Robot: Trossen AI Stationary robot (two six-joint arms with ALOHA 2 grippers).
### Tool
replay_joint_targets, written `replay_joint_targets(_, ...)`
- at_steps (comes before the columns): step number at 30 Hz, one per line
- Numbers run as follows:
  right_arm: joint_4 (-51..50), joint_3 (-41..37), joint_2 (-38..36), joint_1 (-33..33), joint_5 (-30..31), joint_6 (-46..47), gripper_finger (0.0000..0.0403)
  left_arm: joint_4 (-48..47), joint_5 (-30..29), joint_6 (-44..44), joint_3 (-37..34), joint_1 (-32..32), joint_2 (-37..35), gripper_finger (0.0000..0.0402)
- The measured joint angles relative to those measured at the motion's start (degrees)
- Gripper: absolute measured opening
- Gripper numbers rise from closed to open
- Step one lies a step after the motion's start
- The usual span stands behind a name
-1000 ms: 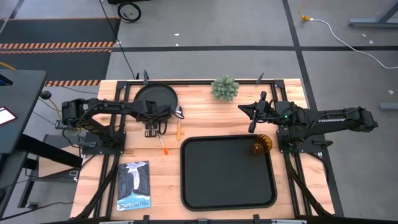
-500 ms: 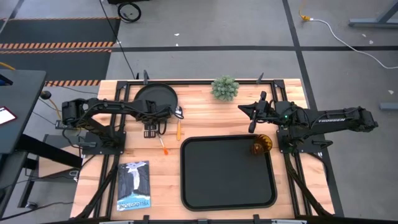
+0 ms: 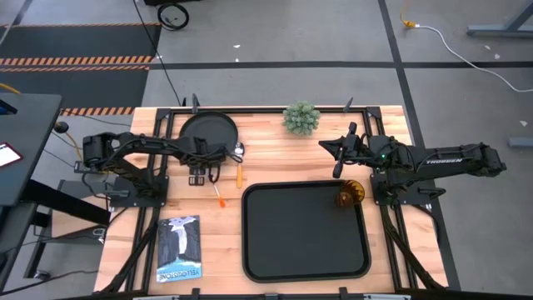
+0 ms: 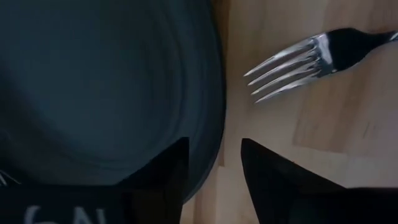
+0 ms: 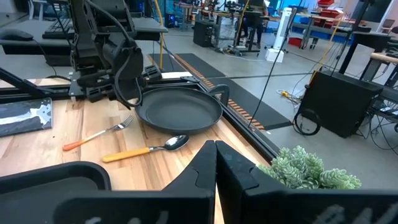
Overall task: Pick and place plate/cup/fork/spoon on tray
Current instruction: Put the black plate on the black serving tray to the bottom left of the brown glass cup
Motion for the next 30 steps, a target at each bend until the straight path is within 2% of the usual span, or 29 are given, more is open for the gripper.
replay_joint_targets(15, 0.31, 0.0, 0.0, 0.0, -0.18, 0.0, 0.0009, 4.11, -0.28, 1.31, -0.94, 0.11, 0.02, 0.0053)
replay_joint_targets(20, 0.28, -0.01, -0.02, 0.0, -0.94, 0.0, 0.0009, 4.92, 2.86, 0.67, -0.92, 0.11, 0.02, 0.0022)
replay_joint_targets(30, 0.28, -0.01, -0.01, 0.0, -0.98, -0.05, 0.0009, 4.83, 2.99, 1.31, -0.82, 0.11, -0.06, 0.0011)
